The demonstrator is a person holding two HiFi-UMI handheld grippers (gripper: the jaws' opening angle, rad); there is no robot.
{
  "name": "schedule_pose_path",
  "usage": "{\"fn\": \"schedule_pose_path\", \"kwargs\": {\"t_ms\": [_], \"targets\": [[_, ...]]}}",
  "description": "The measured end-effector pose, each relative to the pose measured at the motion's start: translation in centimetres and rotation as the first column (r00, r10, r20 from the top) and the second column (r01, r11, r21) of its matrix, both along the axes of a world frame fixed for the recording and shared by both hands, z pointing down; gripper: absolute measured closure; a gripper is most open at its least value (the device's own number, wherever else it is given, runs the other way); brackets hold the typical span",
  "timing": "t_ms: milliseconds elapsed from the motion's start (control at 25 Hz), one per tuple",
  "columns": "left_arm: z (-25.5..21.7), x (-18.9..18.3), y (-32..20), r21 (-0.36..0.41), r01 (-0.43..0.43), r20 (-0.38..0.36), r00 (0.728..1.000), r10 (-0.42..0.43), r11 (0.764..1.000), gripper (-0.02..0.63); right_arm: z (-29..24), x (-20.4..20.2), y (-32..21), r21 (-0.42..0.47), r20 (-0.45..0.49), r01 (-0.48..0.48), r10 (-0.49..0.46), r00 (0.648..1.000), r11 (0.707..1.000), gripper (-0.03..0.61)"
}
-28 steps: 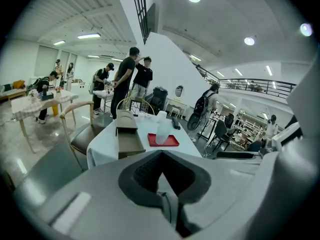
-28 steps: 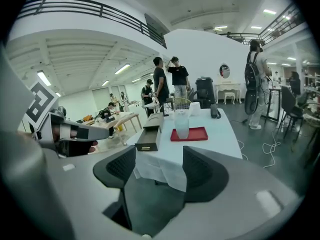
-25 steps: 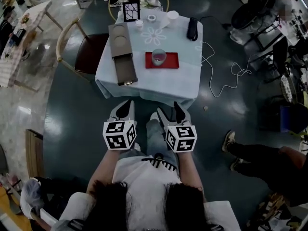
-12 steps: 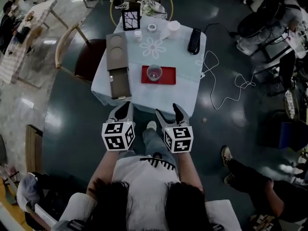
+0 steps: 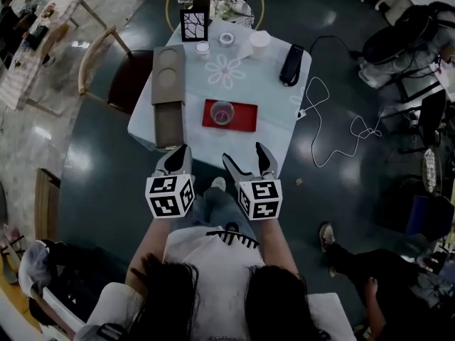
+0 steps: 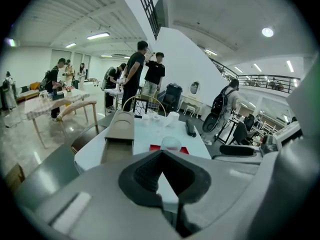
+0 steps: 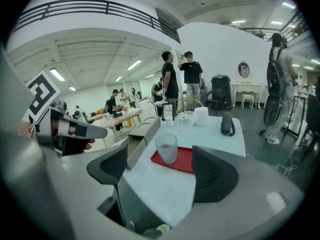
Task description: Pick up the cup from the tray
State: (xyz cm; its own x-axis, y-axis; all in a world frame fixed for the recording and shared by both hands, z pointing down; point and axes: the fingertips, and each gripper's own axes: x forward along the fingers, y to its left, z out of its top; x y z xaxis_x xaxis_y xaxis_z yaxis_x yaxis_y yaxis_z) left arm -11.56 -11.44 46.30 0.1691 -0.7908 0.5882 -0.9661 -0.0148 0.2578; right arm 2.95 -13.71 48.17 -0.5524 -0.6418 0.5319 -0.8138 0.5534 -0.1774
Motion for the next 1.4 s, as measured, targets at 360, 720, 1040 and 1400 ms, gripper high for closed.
{"fn": "schedule_pose_path", "kwargs": {"t_ms": [360,720,1040,1400], "targets": [[1.3,-1.2,-2.7,-0.028,0.009,0.033,0.999,-0.008,1.0,0.614,1.8,-1.8,-3.4,0.009,-0.019,0.034,-0.033,0.999,0.999,0.129],[3.0,-3.0,-7.1,-0.07,-0.021,0.031,0.999,0.023,0.997,0.614,4.5,-5.3,-7.6,0.017,-0.06,0.093,-0.092,0.994,0.996,0.081],[5.5,-3.9,-9.9,-0.121,-0.059,0.032,0.997,0.064,0.991,0.614,9.5,-7.3,-10.7,0.007,-0.089,0.071,-0.07,0.994,0.997,0.058],[6.8,-4.5,-10.8,-0.161,-0.063,0.008,0.998,0.065,0.985,0.614,11.6,-8.3,-12.4,0.018,-0.113,0.081,-0.079,0.99,0.997,0.123]]}}
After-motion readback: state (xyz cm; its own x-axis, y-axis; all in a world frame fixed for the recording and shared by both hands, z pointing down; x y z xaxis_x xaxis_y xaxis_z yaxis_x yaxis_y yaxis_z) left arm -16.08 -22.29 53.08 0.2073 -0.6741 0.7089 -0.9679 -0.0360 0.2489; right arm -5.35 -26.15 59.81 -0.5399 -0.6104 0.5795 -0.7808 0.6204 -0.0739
